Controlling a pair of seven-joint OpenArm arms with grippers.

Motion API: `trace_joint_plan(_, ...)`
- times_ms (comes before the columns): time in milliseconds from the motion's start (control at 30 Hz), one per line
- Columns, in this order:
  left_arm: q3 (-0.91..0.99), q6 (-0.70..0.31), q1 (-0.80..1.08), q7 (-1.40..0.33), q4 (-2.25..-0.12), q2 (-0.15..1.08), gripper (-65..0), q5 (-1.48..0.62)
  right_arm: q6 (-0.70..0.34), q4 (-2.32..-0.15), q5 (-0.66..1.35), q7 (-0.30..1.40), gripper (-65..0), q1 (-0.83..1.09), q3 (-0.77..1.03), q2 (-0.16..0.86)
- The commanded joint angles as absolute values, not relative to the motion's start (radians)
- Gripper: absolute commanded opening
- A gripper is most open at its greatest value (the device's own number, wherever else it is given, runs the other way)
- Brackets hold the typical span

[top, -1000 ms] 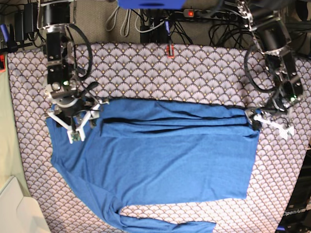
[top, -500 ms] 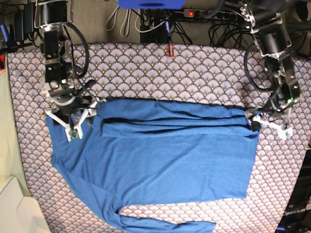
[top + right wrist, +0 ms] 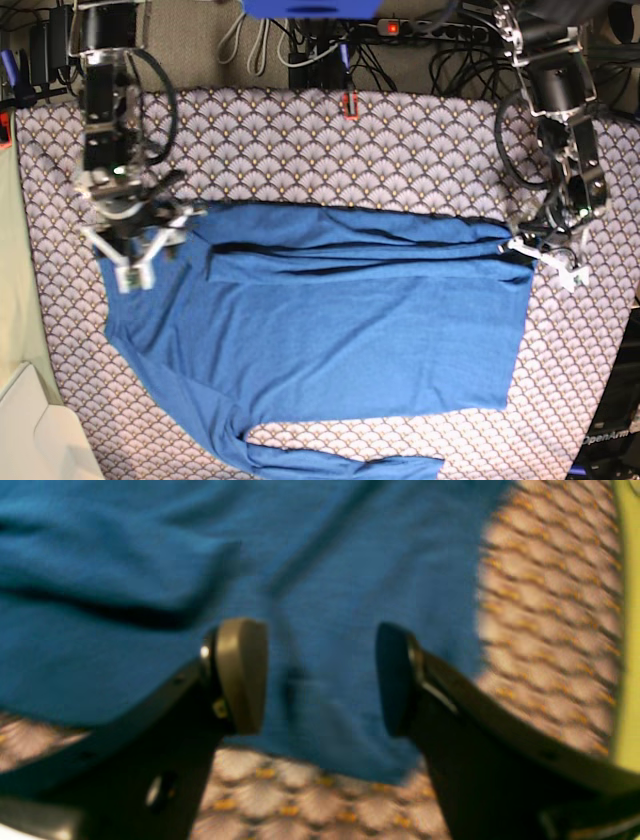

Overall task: Fold the T-shirt properly
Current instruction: 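Drag the right gripper's grip along the edge away from the left gripper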

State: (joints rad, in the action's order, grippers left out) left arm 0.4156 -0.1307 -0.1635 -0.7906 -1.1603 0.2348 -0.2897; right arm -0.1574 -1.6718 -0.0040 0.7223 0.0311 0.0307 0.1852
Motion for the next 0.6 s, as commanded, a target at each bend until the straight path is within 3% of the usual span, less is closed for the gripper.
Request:
trace_joint_plan(0,0.409,-0.14,-0.166,-0.843,-1.159,0.229,-49.2,-0.312,-0.154,-1.693,-0.007,0.702,-29.9,0.012,0.047,0.194)
trace_joint_plan(333,0.415,-0.14,-0.166,-0.843,-1.162,0.236,-49.1,-0.312,-0.156,-1.684,-0.007,0.702,-29.6,0.021,0.076,0.211)
trace_joint_plan(400,0.417,-0.14,-0.166,-0.843,-1.162,0.237,-52.8,-0.312,-0.156,-1.669,-0.007,0.702,-29.6,0.021,0.077,0.214)
trace_joint_plan(467,0.417,-0.139,-0.168,-0.843,-1.162,0.237,-64.1,-0.312,-0.156,-1.653,-0.007,0.702,-29.6,0.018,0.101,0.216)
trace_joint_plan(567,0.417,-0.137,-0.168,-0.843,-1.162,0.237,-63.5,-0.308,-0.156,-1.649,-0.007,0.705,-29.5,0.022,0.156,0.214)
